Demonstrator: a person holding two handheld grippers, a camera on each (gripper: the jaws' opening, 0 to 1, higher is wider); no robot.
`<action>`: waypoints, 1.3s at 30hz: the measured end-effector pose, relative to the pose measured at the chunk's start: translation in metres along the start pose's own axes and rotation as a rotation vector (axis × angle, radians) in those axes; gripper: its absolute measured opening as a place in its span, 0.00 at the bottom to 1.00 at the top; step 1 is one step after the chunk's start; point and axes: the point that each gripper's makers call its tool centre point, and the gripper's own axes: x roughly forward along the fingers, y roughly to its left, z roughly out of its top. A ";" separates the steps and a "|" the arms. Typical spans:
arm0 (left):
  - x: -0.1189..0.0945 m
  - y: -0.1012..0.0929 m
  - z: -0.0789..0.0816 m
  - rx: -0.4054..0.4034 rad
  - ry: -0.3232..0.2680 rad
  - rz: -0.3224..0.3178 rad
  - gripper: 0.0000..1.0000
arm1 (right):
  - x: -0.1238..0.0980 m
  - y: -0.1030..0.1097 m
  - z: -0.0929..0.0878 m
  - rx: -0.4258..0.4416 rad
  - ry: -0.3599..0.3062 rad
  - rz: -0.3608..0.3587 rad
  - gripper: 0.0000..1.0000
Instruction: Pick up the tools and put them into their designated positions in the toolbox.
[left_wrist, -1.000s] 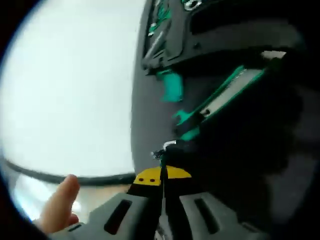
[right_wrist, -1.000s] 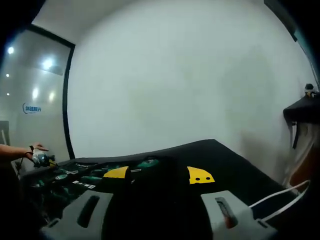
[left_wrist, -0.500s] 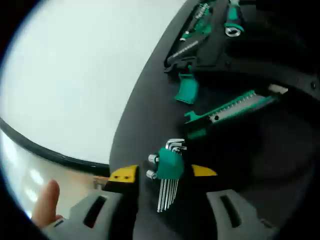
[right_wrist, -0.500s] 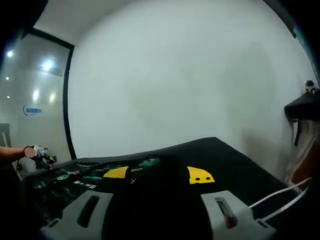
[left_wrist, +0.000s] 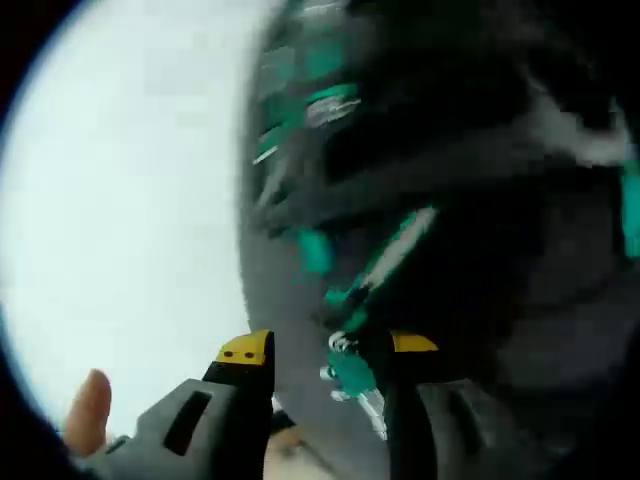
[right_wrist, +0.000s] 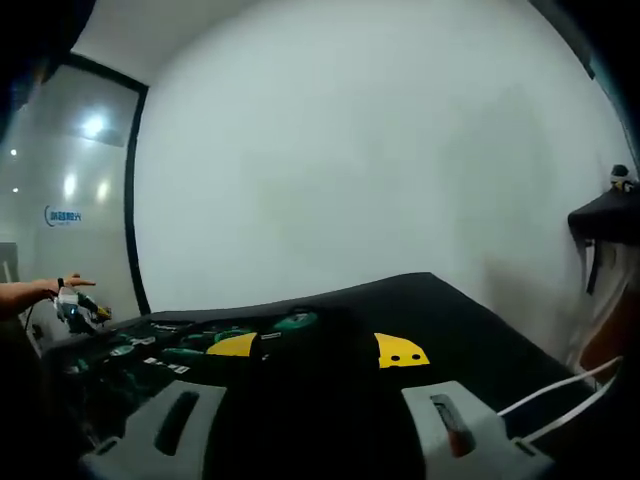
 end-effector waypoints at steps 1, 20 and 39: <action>0.001 0.002 0.002 0.030 0.005 0.000 0.36 | 0.000 0.000 0.000 0.000 -0.001 0.000 0.40; 0.007 -0.041 0.014 0.193 0.124 -0.415 0.18 | -0.003 -0.004 0.001 0.038 -0.010 -0.004 0.40; -0.134 -0.029 -0.014 -0.410 0.186 -0.048 0.00 | -0.006 -0.004 0.007 0.103 -0.044 0.016 0.40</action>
